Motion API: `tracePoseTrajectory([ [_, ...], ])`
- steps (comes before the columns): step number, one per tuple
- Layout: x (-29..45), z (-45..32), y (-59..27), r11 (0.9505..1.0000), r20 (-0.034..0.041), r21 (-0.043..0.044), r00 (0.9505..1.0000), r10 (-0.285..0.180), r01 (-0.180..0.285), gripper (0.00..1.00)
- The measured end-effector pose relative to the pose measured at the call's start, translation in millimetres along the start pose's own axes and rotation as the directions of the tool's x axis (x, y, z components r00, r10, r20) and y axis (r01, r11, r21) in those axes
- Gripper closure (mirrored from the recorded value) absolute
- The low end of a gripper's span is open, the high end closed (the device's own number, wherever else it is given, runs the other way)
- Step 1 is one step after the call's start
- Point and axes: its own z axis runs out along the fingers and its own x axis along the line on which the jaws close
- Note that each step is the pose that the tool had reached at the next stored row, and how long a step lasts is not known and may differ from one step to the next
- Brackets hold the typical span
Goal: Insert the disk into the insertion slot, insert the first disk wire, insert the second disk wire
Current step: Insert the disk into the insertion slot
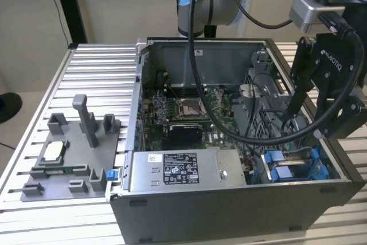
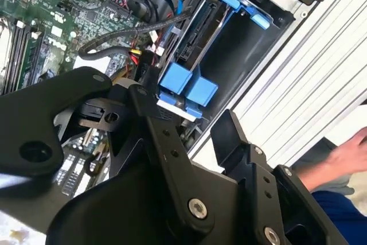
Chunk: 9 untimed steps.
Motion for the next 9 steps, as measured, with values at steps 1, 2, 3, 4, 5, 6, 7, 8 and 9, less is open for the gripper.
tracePoseTrajectory([
  [1, 0.0, 0.0, -0.1, 1.0, 0.0, 0.0, 1.0, 0.0, 0.0, 0.0],
  [2, 0.0, 0.0, -0.2, 1.0, -0.0002, -0.0001, 1.0, 0.0, 0.0, 0.0],
  [3, -0.1, 0.0, -0.7, 1.0, -0.0002, -0.0015, 1.0, 0.0, 0.0, 0.0],
  [4, -0.1, 0.1, -2.2, 1.0, -0.0003, -0.0093, 1.0, 0.0, 0.0, 0.0],
  [5, -0.2, 0.2, -3.8, 0.9998, -0.0001, -0.0216, 1.0, 0.0, 0.0, 0.0],
  [6, -0.3, 0.3, -5.4, 0.9994, 0.0004, -0.0335, 1.0, 0.0, 0.0, 0.0],
  [7, -0.3, 0.3, -7.1, 0.999, 0.0008, -0.0438, 1.0, 0.0, 0.0, 0.0],
  [8, -0.4, 0.3, -9.0, 0.9985, 0.0021, -0.054, 1.0, 0.0, 0.0, 0.0],
  [9, -0.5, 0.3, -10.7, 0.9981, 0.0036, -0.0624, 1.0, 0.0, 0.001, 0.0],
])
